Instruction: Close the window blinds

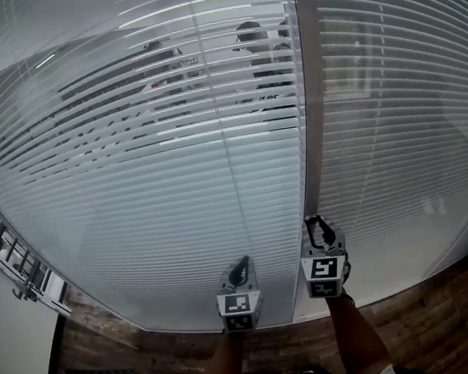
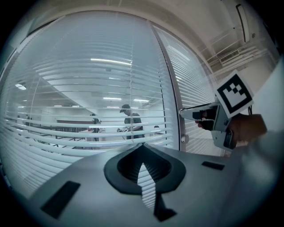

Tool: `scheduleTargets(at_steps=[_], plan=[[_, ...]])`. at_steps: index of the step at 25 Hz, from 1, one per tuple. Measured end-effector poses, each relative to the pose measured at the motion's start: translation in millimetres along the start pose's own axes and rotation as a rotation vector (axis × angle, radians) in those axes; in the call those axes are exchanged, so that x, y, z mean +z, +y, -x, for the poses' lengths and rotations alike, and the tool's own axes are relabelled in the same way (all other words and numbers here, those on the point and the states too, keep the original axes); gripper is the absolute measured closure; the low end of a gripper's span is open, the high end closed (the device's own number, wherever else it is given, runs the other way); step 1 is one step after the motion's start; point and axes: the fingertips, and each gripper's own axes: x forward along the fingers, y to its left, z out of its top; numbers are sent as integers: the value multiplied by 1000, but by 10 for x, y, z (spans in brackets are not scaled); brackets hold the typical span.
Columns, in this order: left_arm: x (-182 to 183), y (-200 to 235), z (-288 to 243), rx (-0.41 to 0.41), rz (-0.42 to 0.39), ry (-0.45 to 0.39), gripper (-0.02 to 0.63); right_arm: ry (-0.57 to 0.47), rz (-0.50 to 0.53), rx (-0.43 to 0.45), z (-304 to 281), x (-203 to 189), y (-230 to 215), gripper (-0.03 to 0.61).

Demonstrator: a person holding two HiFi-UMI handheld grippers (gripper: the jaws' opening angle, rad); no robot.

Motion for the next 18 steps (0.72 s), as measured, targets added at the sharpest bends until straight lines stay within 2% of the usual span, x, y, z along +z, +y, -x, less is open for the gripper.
scheduleTargets(at_steps=[4, 9, 13, 18], plan=[[-7, -37, -24, -15, -5, 7, 620, 39, 260, -19, 9, 50, 38, 453], [121, -90, 25, -28, -1, 8, 620, 50, 496, -18, 58, 151, 57, 453], [79, -49, 83, -20, -5, 12, 620, 29, 709, -4, 111, 101, 97, 453], [-53, -7, -35, -10, -9, 19, 620, 4, 886, 19, -7, -51, 103, 453]])
